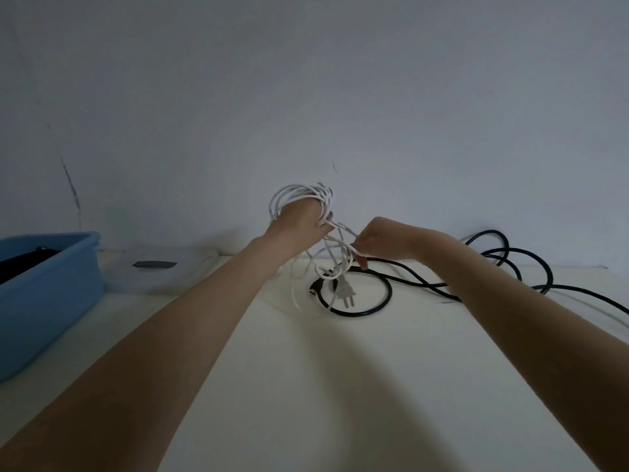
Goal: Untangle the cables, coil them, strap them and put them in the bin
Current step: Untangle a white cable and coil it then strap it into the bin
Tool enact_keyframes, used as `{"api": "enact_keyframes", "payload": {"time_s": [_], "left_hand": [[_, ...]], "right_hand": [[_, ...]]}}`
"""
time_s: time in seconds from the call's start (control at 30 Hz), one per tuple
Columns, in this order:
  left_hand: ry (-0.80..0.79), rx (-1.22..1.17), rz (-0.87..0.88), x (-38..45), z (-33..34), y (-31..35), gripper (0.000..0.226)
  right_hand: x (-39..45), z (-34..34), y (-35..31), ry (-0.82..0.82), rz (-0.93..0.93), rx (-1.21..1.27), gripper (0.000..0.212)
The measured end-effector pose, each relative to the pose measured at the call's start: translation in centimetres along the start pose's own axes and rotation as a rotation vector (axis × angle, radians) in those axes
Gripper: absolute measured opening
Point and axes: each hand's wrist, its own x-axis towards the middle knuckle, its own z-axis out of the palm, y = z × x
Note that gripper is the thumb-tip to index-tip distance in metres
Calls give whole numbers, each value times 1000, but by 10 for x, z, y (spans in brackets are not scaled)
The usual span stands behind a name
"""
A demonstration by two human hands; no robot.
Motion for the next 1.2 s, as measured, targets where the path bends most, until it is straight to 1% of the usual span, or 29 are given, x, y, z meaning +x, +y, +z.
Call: {"api": "enact_keyframes", "payload": {"time_s": [0.1, 0.2, 0.23, 0.27, 0.33, 0.37, 0.43, 0.47, 0.53, 0.6, 0.7, 0.77, 0.83, 0.93, 1.0, 1.07, 1.1, 1.13, 1.17, 1.2], "left_hand": [[-47, -112, -107, 9, 4, -3, 35], [-97, -182, -185, 9, 8, -1, 37], [-111, -215, -189, 7, 8, -1, 35], [-129, -247, -196, 5, 6, -2, 34], [-156, -300, -200, 2, 1, -3, 31], [-167, -326, -208, 2, -2, -3, 30], [-193, -366, -232, 1, -6, -1, 28], [-203, -363, -242, 2, -6, 0, 30], [-214, -340, -254, 1, -7, 2, 33], [-223, -343, -259, 0, -5, 3, 31], [-212, -277, -251, -1, -2, 3, 30], [-201, -271, -279, -1, 1, -2, 30], [-157, -383, -352, -1, -1, -8, 29], [-10, -674, -487, 0, -11, -13, 32], [44, -763, -510, 2, -14, -11, 35], [32, -749, -491, 0, -13, -4, 36], [14, -709, -456, 0, -11, -2, 36], [-13, -652, -413, 0, -9, 1, 35], [-42, -587, -375, -1, -7, 4, 35], [-63, -520, -341, -2, -7, 7, 33]], "right_hand": [[-1, -2, 5, -5, 27, -20, 37], [5, 6, 9, -41, 39, -43, 33], [9, 9, 12, 1, 26, -10, 32], [11, 12, 13, 81, -3, 52, 28], [11, 14, 16, 316, -94, 179, 16], [11, 14, 17, 406, -124, 214, 11], [11, 14, 18, 480, -165, 260, 3], [10, 15, 18, 493, -182, 287, 6], [11, 13, 15, 485, -200, 375, 13], [10, 11, 14, 469, -192, 479, 17], [8, 8, 14, 428, -181, 528, 8], [6, 5, 15, 392, -163, 567, 7], [2, 0, 19, 426, -116, 618, 6], [-2, -5, 24, 524, -27, 848, 8], [0, -4, 27, 561, 50, 968, 14], [5, -4, 28, 514, 108, 917, 18], [9, -4, 27, 453, 119, 815, 16], [11, -3, 25, 384, 110, 703, 12], [12, -2, 22, 318, 80, 602, 13], [13, -1, 19, 268, 34, 514, 20]]}}
